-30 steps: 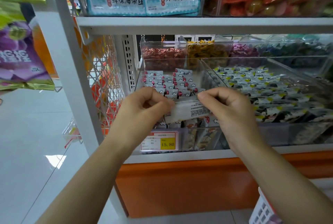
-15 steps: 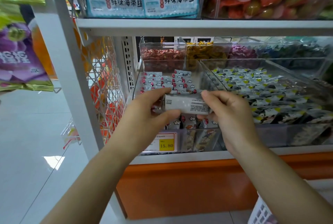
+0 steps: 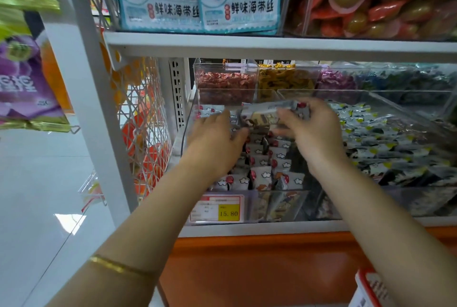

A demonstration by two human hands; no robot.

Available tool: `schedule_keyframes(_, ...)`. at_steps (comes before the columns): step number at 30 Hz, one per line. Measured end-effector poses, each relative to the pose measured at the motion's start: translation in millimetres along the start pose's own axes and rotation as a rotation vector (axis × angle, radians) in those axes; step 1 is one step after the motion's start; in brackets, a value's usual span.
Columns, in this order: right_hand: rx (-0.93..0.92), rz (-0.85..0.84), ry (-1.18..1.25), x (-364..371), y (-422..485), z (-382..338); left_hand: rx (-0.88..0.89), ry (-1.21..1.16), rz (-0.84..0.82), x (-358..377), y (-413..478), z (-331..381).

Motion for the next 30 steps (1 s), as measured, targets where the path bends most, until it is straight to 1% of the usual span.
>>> schedule_keyframes(2, -0.043, -0.012, -0.067, 13.2, 27.2, -3.6, 0.001, 0.196, -0.114, 14.8, 15.0, -8.0)
schedule_keyframes(6, -0.158, -0.017, -0.332, 51.2, 74.7, -11.6, 0.017, 0.347, -0.263, 41.2, 23.5, -19.6)
schedule_keyframes(8, -0.193, -0.037, -0.428, 70.4, 92.2, -8.0, 0.033, 0.396, -0.33, 52.7, 21.0, -22.9)
schedule_keyframes(10, -0.265, -0.089, -0.551, 90.0, 103.0, -4.4, 0.028, 0.397, -0.34, 55.4, 19.2, -26.3)
schedule_keyframes(13, -0.366, -0.204, -0.798, 118.6, 112.8, 7.7, 0.058, 0.447, -0.365, 57.5, 17.4, -24.7)
schedule_keyframes(18, -0.378, -0.295, -1.044, 149.4, 117.7, 36.7, 0.028, 0.397, -0.371, 56.2, 17.3, -24.7)
schedule_keyframes(20, -0.326, -0.395, -1.112, 159.2, 116.8, 54.3, 0.031, 0.394, -0.365, 57.5, 18.1, -24.9)
schedule_keyframes(21, -0.303, -0.442, -1.13, 161.2, 116.2, 61.1, 0.023, 0.374, -0.359, 57.5, 18.6, -25.5)
schedule_keyframes(23, -0.307, -0.454, -1.105, 156.7, 116.9, 59.1, 0.009, 0.331, -0.346, 57.2, 19.6, -27.0)
schedule_keyframes(27, -0.27, -0.43, -0.864, 126.5, 107.1, 27.4, 0.018, 0.303, -0.304, 49.2, 19.5, -22.4)
schedule_keyframes(30, -0.26, -0.401, -0.671, 95.5, 73.9, -0.4, 0.03, 0.266, -0.192, 31.5, 11.9, -12.8)
Point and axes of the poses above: each hand's wrist, its own y-axis towards the middle knuckle, its own x-axis out of the palm, z = x × y, the point moved 9 cm from there along y, towards the middle knuckle, and after that the axes turned 1 degree about -x, right-handed, at the moved point
